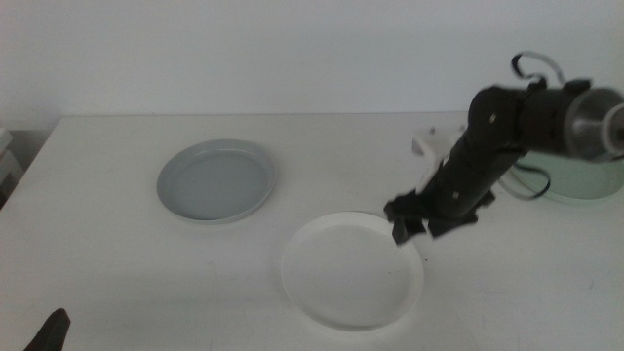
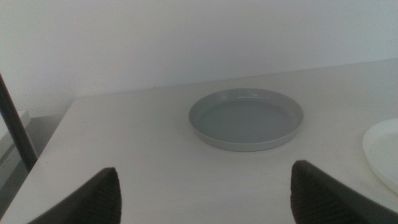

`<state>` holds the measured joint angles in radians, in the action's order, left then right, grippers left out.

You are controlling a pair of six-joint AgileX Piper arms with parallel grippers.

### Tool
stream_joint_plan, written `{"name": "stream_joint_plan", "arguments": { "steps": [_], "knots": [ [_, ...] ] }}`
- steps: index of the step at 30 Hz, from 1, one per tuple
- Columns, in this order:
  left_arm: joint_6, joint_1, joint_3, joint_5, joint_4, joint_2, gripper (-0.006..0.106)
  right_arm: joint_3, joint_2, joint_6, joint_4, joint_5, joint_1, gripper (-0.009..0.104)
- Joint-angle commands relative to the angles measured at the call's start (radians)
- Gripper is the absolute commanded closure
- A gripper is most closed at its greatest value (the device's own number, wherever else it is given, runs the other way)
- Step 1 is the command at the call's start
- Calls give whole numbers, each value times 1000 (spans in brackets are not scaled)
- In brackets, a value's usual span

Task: Stack the three bowls on top of each other.

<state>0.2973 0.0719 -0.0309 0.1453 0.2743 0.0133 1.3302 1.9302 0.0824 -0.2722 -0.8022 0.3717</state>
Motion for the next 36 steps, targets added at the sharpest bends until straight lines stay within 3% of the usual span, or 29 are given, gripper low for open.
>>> {"name": "stream_joint_plan", "arguments": {
  "steps": [1,6,10,11,24,29,36],
  "knots": [
    [-8,-2,5,-72,6,14,-4,59,-123,-10,39,5,-5,41],
    [-8,-2,5,-72,6,14,-4,166,-225,-129,146,-68,-60,41],
    [-8,-2,5,-72,6,14,-4,292,-230,-151,193,-165,-143,41],
    [-8,-2,5,-72,6,14,-4,385,-223,-147,204,-205,-263,41],
    [-8,-2,5,-72,6,14,-4,469,-57,-57,199,-133,-604,41],
    [-8,-2,5,-72,6,14,-4,557,55,-49,192,-127,-685,41],
    [-7,-2,5,-72,6,14,-4,664,219,-13,192,-116,-706,41]
  ]
}}
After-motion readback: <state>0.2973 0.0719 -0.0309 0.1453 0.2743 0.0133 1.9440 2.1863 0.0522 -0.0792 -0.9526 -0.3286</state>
